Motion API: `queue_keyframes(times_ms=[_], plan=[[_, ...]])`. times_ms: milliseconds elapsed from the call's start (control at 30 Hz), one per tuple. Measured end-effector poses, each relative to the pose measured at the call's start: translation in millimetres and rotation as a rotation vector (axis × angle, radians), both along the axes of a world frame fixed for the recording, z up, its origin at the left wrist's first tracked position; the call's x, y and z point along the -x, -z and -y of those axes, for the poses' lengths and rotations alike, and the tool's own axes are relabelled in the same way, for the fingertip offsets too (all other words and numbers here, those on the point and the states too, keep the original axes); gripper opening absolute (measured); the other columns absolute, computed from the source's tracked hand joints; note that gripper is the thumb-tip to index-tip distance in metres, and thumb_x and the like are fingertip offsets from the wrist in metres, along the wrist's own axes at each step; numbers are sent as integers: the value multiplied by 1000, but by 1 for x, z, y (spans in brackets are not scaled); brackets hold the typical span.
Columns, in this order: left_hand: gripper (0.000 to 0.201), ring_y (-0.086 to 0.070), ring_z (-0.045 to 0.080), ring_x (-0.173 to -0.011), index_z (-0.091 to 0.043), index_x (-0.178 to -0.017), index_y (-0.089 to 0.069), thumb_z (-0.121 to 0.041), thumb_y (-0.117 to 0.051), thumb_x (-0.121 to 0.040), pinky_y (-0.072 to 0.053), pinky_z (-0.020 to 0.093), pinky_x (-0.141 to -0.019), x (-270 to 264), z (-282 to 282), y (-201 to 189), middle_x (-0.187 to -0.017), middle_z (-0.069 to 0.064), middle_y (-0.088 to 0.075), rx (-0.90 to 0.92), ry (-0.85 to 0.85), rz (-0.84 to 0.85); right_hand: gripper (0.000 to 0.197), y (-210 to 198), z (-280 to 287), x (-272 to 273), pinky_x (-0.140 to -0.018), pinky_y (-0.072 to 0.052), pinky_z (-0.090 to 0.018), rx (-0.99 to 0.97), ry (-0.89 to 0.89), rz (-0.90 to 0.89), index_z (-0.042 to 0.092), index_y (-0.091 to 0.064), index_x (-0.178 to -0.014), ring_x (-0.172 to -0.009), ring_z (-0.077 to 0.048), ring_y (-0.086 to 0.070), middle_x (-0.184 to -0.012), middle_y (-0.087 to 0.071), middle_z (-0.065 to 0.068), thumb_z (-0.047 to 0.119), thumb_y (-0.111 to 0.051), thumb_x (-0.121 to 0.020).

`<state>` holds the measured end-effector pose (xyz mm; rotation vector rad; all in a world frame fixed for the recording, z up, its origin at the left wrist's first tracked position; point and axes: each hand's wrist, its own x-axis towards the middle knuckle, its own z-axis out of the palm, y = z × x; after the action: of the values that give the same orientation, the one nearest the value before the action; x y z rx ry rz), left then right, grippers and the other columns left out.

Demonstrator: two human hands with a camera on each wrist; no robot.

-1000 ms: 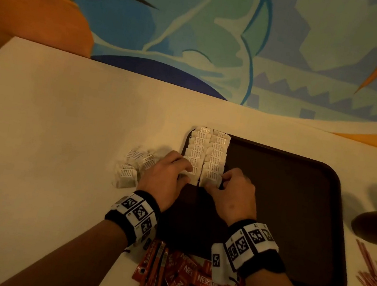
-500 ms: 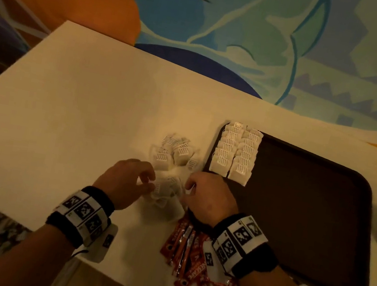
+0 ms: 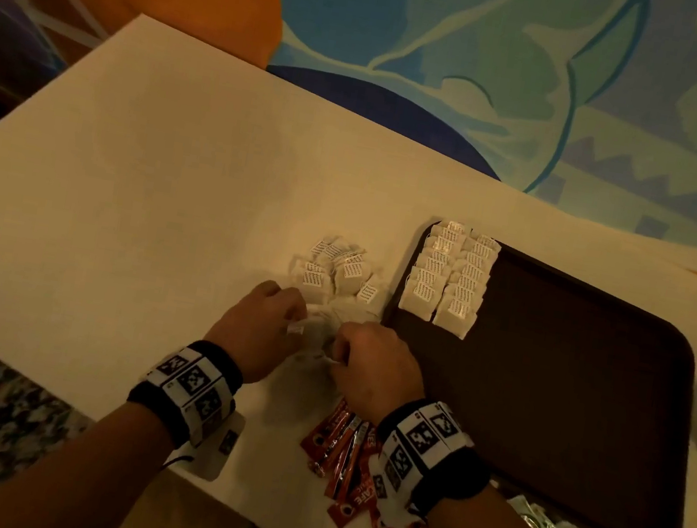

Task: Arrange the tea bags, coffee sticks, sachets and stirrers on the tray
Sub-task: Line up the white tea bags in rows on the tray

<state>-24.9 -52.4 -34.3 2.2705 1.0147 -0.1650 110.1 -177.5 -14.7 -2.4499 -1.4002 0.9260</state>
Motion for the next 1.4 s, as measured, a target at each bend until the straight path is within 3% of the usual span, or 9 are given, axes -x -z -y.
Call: queue_keyframes(times_ms=[233,367,500,733,933,1033,1167,1300,1400], plan=[[17,-59,16,-77,-24,-88,-60,-37,-70,-92,-45,26,-66,10,-7,-16,-83,-7,-63,44,-54,94,17,-6,9,-25,-58,-47,-19,-175,249,-300,29,-61,-89,-70,-5,-62,-82,-65,7,26,-77,-86],[12,-65,7,-69,-30,-89,-60,-34,-71,-91,-48,23,-61,4,-5,-30,-84,-8,-67,104,-95,199,20,-17,19,-42,-65,-52,-27,-351,373,-423,26,-64,-87,-69,-13,-63,-79,-69,-3,16,-81,-83],[9,-70,8,-74,-31,-96,-68,-22,-66,-96,-62,35,-62,-10,5,-41,-94,-9,-70,190,-65,333,9,-27,37,-64,-60,-48,-17,-425,482,-550,22,-79,-86,-66,-2,-64,-82,-76,2,13,-79,-88],[22,-67,6,-94,-31,-113,-69,-19,-68,-95,-56,27,-80,-56,26,-39,-106,-12,-70,159,120,294,23,-18,85,-99,-71,-52,-16,-252,458,-391,29,-79,-92,-76,0,-69,-86,-76,8,8,-81,-82],[17,-64,0,-82,-27,-104,-66,-21,-75,-91,-52,23,-75,-98,45,-16,-88,-14,-70,203,203,186,13,-1,102,-112,-63,-47,-18,-157,511,-213,33,-72,-79,-70,0,-65,-75,-71,11,39,-82,-84],[13,-62,-2,-78,-26,-102,-67,-21,-73,-92,-44,14,-69,-115,48,-9,-87,-12,-70,152,223,147,12,9,98,-120,-63,-49,-22,-172,540,-169,31,-73,-81,-72,-5,-66,-77,-70,9,39,-80,-87],[11,-63,6,-84,-25,-98,-70,-18,-74,-90,-49,23,-75,-133,43,-6,-93,-9,-70,76,234,178,9,17,86,-132,-63,-45,-17,-204,576,-102,25,-76,-95,-81,-5,-64,-93,-69,8,34,-75,-92],[11,-52,-2,-76,-22,-98,-74,-15,-74,-90,-32,4,-66,-143,35,-5,-94,-7,-62,3,234,210,9,20,76,-138,-67,-49,-19,-202,612,-123,25,-75,-101,-84,-6,-65,-95,-69,7,30,-74,-94],[13,-58,5,-82,-22,-100,-74,-15,-74,-90,-38,11,-68,-146,32,-1,-96,-4,-66,7,209,219,8,23,72,-137,-64,-47,-16,-220,643,-152,26,-73,-98,-83,-6,-64,-90,-68,9,28,-77,-91]])
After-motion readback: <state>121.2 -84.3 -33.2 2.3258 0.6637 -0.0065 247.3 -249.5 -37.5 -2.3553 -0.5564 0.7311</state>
